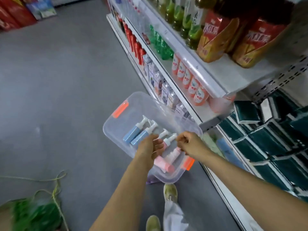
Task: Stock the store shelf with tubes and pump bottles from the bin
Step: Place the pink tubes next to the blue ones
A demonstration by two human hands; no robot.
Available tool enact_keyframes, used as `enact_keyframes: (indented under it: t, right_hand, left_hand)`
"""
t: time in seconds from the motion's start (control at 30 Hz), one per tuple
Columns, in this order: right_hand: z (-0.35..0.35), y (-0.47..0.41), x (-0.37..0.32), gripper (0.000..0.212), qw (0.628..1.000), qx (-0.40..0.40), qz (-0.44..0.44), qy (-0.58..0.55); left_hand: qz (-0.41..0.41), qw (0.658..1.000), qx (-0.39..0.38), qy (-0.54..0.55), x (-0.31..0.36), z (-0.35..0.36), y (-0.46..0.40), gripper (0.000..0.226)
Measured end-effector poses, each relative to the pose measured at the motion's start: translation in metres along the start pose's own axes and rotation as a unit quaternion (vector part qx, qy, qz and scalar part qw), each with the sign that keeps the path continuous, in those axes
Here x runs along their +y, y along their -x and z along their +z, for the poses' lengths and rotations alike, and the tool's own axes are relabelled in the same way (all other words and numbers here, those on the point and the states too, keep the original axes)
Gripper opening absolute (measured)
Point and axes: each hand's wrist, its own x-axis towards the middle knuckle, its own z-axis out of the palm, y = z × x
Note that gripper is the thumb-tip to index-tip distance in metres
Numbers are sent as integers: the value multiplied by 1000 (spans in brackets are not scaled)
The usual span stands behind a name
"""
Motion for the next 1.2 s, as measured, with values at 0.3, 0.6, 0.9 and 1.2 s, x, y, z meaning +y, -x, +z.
enact_keyframes:
  t: [0.3,0.6,0.9,1.2]
  right_hand:
    - [44,-105,57,31,913,-163,5,374]
    - [85,-160,110,52,786,-233,3,573]
    - [100,-176,108,63,656,-329,-26,679]
    - [56,-137,54,44,772,-285,30,567]
  left_hand:
    - [-97,967,92,-219,-76,13,-117,60]
    - [-168,932,120,-299,-98,20,-154,92]
    - [-202,933,158,-253,-111,15,-169,109]
    - [-198,966,69,-154,-85,14,-142,81]
